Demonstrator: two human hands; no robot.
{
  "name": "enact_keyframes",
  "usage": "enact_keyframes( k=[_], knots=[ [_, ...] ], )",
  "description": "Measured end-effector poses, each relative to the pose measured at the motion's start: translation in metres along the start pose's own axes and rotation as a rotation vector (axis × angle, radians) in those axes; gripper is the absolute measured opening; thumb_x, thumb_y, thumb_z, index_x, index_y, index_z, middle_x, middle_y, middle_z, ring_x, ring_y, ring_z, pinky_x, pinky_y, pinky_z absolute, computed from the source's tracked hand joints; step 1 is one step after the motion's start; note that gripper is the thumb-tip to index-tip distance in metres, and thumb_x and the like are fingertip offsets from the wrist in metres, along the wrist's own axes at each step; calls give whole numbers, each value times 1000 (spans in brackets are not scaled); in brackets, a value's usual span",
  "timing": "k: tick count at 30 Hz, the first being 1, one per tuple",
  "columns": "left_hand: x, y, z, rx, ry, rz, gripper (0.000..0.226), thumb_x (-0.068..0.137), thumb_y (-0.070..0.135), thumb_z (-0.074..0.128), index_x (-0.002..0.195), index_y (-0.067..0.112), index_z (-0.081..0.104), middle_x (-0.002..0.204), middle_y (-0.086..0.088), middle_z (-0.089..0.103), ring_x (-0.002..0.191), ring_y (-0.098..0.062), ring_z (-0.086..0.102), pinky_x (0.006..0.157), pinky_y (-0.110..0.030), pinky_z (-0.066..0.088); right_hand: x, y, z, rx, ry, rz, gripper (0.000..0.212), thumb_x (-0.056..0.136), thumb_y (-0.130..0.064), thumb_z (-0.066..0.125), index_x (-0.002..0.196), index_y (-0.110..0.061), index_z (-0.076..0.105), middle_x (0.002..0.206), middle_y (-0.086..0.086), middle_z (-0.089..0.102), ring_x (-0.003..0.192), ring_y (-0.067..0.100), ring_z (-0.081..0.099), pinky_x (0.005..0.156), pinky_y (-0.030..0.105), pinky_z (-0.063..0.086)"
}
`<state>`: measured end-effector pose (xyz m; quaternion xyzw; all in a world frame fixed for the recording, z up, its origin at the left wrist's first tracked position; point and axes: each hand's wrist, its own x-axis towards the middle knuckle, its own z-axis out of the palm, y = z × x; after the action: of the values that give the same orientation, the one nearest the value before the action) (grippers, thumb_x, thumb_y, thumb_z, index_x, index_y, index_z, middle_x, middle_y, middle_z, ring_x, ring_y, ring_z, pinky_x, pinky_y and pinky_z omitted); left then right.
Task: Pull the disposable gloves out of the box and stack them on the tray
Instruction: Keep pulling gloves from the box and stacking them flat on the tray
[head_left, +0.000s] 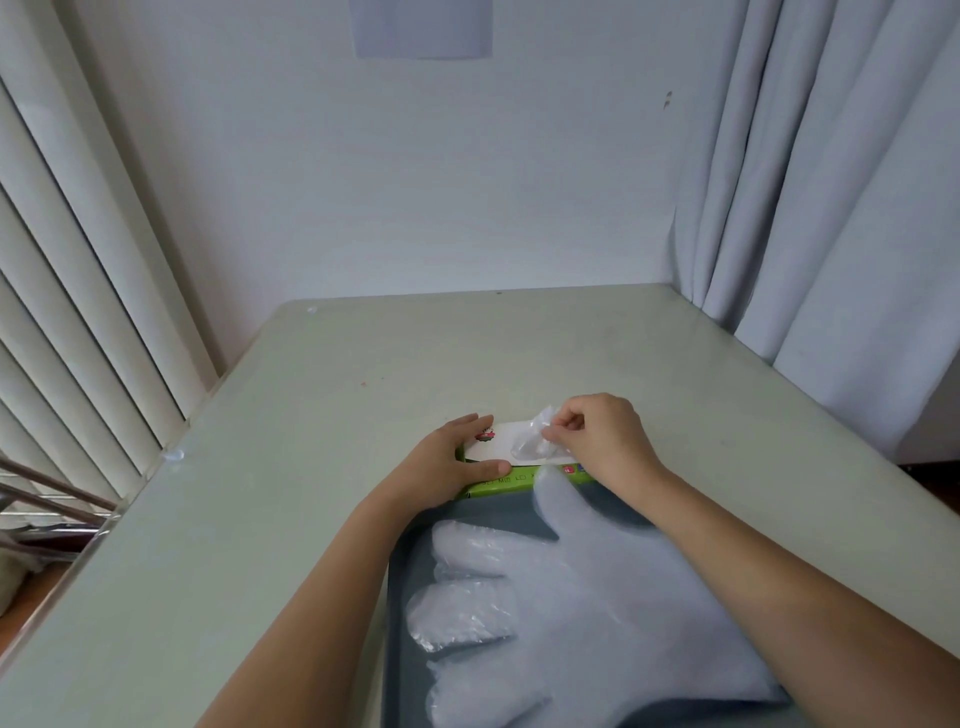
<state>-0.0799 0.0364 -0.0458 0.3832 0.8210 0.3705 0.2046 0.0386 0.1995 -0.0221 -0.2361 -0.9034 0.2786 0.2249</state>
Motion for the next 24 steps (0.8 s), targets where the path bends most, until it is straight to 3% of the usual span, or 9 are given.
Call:
enact_keyframes(
  k=[6, 10, 13, 15, 17, 21, 24],
  knots=[
    [1, -1, 0, 6, -5, 7, 70, 86, 36, 70, 147, 26, 38, 156, 9, 26, 141, -11, 28, 104, -16, 20, 8, 3, -17, -18, -13, -13, 14, 91, -17, 63, 87, -8, 72, 80, -5, 63, 77, 12, 58, 71, 22, 40],
    [1, -1, 0, 15, -13, -6, 70, 86, 38, 69, 147, 26, 37, 157, 9, 25, 141, -12, 28, 105, -18, 21, 16, 3, -26, 86, 34, -11, 13, 93, -16, 58, 89, -7, 67, 76, -7, 60, 75, 16, 60, 74, 29, 49],
    [-1, 0, -1, 18, -19, -6, 70, 86, 38, 69, 147, 27, 38, 157, 9, 26, 142, -11, 28, 104, -17, 20, 21, 3, -32, 119, 98, -37, 13, 95, -15, 54, 84, -11, 60, 72, -10, 56, 70, 18, 60, 65, 26, 46],
    [-2, 0, -1, 13, -16, -9, 70, 86, 38, 70, 147, 26, 38, 155, 11, 28, 141, -11, 28, 104, -16, 20, 23, 2, -36, 133, 96, -101, 11, 95, -16, 53, 85, -16, 56, 77, -13, 58, 72, 12, 60, 63, 21, 42],
    [-2, 1, -1, 5, -18, -19, 72, 83, 44, 71, 146, 28, 40, 152, 12, 33, 140, -11, 32, 109, -20, 23, 23, 3, -39, 156, 7, -168, 6, 93, -24, 59, 99, -21, 57, 93, -13, 59, 86, 8, 59, 72, 16, 43],
    [0, -1, 0, 9, -17, -13, 80, 67, 67, 65, 139, 36, 48, 141, 11, 47, 131, -13, 44, 113, -39, 34, 22, 5, -45, 214, -150, -132, 52, 81, -32, 74, 128, -27, 53, 115, -10, 57, 103, 7, 56, 88, 23, 45],
    [-1, -1, 0, -7, -26, 24, 57, 80, 49, 70, 133, 38, 53, 132, 12, 52, 124, -11, 48, 108, -32, 37, 24, 3, -41, 211, -137, -66, 51, 78, -30, 78, 124, -32, 55, 105, -12, 59, 91, 5, 59, 79, 18, 45]
  ],
)
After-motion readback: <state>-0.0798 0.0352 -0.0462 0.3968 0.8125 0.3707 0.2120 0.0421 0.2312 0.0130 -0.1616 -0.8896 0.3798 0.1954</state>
